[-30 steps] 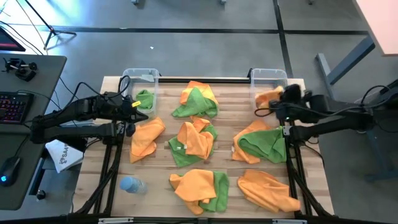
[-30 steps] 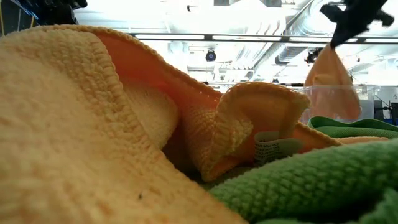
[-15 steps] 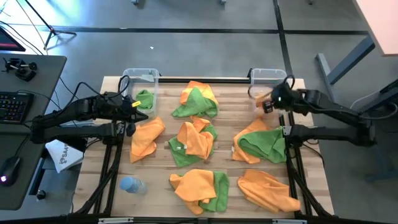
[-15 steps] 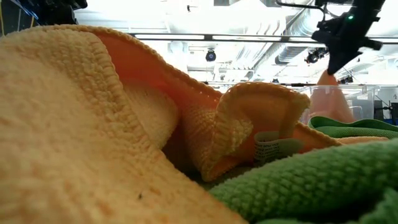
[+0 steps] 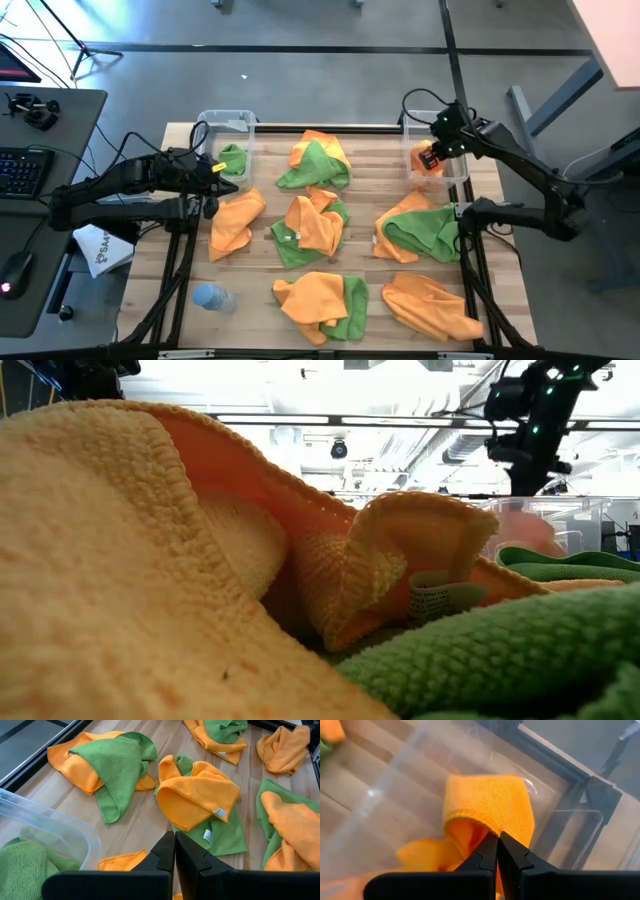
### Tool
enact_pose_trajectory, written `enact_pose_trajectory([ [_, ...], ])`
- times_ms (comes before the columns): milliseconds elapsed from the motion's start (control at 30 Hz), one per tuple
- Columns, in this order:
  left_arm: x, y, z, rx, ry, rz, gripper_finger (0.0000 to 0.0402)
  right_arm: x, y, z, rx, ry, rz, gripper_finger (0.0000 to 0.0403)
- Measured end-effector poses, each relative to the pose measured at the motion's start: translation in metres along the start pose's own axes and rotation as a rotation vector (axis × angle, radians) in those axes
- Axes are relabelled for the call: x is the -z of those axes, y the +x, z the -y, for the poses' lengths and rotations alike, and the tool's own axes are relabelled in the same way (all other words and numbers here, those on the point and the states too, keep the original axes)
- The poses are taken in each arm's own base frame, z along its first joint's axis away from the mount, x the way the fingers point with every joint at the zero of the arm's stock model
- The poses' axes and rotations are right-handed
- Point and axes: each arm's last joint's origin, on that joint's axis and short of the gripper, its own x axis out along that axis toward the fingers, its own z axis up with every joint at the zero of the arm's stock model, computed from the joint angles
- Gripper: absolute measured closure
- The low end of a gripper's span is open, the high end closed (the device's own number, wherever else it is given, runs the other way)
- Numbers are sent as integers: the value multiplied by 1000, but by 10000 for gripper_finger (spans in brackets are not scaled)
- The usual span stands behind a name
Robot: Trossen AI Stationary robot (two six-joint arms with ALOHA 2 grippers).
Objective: Sort microfiber towel by color & place in baskets
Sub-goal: Put the orange microfiber towel into the right transparent bin
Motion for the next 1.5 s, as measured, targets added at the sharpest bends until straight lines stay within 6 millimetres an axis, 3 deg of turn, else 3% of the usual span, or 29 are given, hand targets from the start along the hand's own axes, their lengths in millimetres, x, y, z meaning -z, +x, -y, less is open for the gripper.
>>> enact_pose_trajectory([
  [233,0,0,0,0,0,0,401,-5,17,-3,68,-106,-92,403],
  [667,0,0,0,0,-16,0,401,-8,38,-15,232,-131,-207,403],
  [1500,0,0,0,0,-16,0,401,-7,30,-21,142,-160,-156,402],
])
